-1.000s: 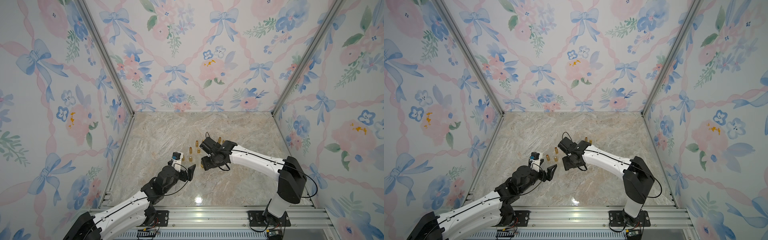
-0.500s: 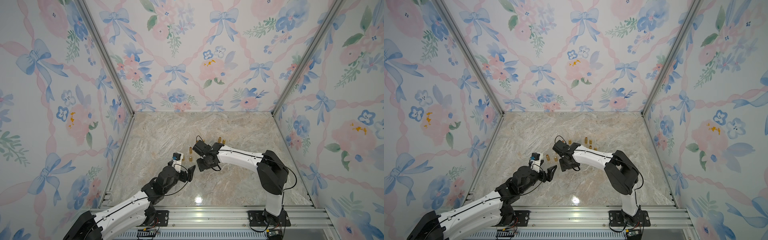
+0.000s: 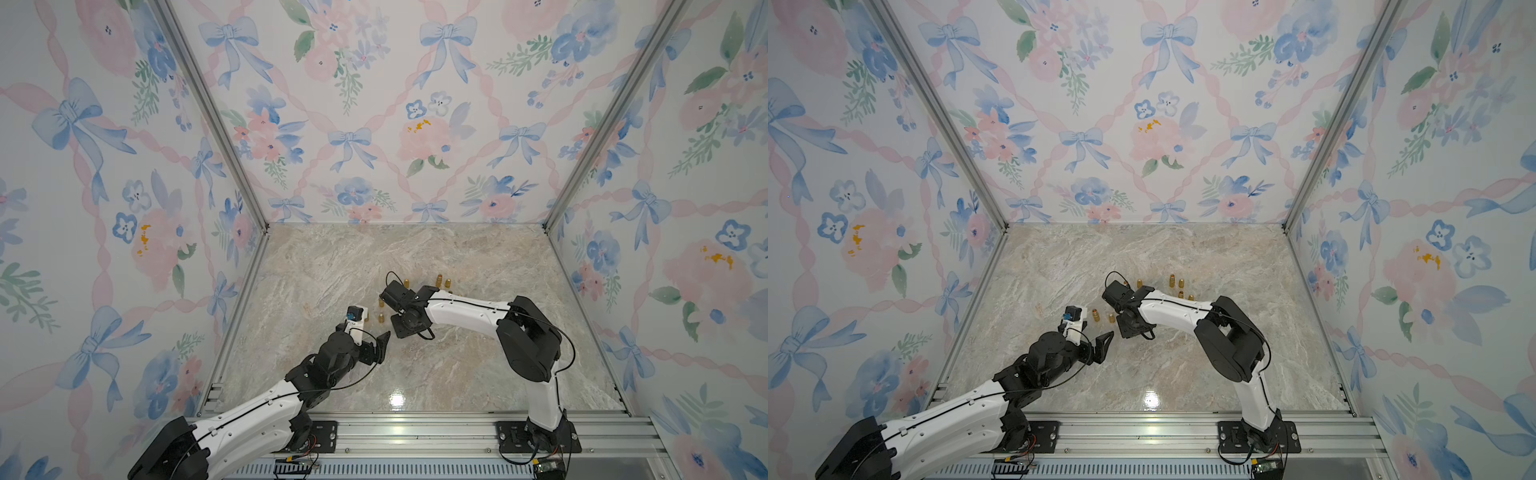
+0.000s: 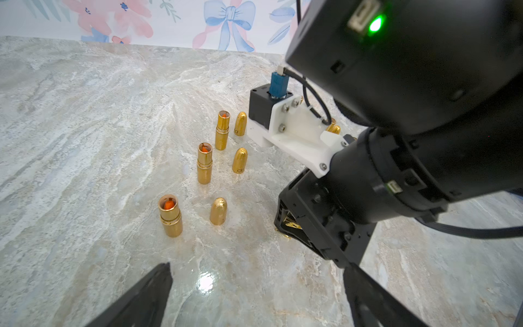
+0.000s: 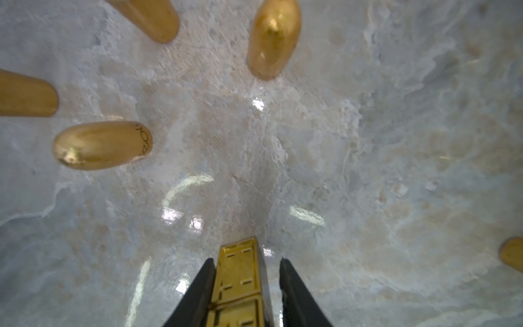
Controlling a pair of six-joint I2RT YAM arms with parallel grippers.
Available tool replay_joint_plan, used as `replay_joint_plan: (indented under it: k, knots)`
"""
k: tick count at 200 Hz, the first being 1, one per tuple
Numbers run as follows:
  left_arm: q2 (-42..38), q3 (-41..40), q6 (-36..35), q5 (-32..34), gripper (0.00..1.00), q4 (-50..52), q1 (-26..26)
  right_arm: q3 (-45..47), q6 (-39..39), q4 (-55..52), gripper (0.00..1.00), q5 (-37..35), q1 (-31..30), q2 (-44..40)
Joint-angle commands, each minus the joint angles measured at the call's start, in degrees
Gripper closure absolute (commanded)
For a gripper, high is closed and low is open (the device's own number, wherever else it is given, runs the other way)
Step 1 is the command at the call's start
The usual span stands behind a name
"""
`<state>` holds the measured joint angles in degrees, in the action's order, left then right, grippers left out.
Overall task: Open the lipstick cap
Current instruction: Pick up the lipstick at the center of the board.
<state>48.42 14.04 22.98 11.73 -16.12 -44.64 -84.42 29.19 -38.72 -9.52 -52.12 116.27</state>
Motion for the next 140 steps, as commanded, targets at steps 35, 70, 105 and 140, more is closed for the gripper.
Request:
replay_joint_plan:
  k: [35, 70, 105, 140]
  knots:
    - [0.3, 0.4, -1.2, 1.0, 0.02, 0.7, -0.4, -1.8, -0.7, -1.1, 0.72, -2.2, -0.1, 0.2]
    - [0.7, 1.2, -1.9, -0.5, 0.02, 0.7, -0.4, -1.4, -0.9, -2.8, 0.73, -1.2, -0.1, -2.9]
    - [1.5, 2.4, -4.2, -1.9, 0.02, 0.2, -1.4, 0.5, -1.7, -4.5, 0.73, 2.8, 0.6, -8.6]
    - [3.7, 2.4, -7.3, -4.2, 0.02, -3.7, -4.6, 2.0, -2.3, -8.4, 0.73, 8.5, 2.4, -14.1]
